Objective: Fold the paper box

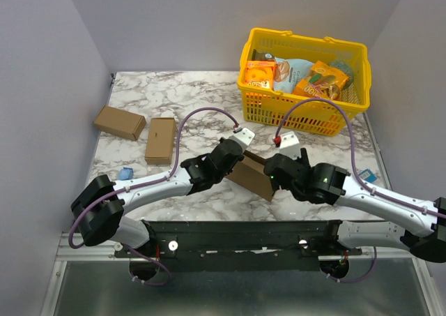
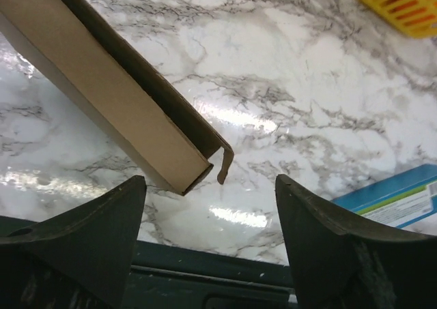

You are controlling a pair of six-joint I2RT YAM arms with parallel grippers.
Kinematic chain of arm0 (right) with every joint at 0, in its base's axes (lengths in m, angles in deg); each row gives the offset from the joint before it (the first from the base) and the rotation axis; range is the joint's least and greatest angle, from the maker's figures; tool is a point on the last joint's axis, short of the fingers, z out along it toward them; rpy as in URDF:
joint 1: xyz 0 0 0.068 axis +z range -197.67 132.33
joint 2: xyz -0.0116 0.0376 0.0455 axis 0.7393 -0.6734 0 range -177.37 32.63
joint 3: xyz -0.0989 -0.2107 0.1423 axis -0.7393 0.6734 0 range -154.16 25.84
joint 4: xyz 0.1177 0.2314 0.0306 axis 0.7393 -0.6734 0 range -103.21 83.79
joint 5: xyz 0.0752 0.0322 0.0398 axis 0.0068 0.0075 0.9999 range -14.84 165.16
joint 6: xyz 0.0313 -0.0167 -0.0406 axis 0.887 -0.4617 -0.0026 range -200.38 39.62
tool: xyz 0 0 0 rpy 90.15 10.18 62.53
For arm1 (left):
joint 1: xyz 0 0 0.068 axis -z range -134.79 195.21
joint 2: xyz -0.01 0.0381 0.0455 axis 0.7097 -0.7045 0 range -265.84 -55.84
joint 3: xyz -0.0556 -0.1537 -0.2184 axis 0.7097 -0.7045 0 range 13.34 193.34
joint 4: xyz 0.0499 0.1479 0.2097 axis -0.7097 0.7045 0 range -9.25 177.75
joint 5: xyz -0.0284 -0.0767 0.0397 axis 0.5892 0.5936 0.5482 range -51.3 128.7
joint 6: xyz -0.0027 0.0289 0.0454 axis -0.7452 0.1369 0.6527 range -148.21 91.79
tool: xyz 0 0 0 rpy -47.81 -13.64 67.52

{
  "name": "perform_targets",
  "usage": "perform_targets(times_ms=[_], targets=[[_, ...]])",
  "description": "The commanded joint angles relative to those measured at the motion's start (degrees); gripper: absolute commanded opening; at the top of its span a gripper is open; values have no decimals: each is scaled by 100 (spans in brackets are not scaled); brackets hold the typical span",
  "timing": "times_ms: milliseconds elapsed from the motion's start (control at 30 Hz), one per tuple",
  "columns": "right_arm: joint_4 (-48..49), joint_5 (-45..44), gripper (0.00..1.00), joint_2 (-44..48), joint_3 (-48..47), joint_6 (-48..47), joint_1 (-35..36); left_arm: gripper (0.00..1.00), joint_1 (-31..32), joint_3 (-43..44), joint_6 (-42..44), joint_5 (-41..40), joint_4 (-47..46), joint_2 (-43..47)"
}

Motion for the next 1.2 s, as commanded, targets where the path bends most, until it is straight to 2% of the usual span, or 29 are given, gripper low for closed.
perform_targets(times_ms=[0, 67, 267, 333, 433, 833, 933, 1167], targets=[[-325, 807, 73, 404, 123, 534, -635, 0, 102, -332, -289, 731, 981, -233], [7, 1133, 62, 527, 264, 280, -855, 0, 102, -341, -298, 731, 964, -233], [509, 1520, 44, 607, 441, -3, -1067, 0, 102, -341, -324, 749, 963, -233], [589, 1547, 42, 572, 449, -21, -1102, 0, 102, -350, -324, 758, 963, -233], [695, 1547, 27, 476, 476, -65, -1190, 0, 102, -350, -324, 766, 955, -233], [853, 1574, 26, 343, 599, -170, -1533, 0, 102, -350, -307, 775, 955, -233], [879, 1600, 21, 335, 651, -188, -1568, 0, 102, -341, -307, 775, 955, -250], [704, 1477, 22, 378, 608, -74, -1603, 0, 102, -332, -316, 784, 963, -250]])
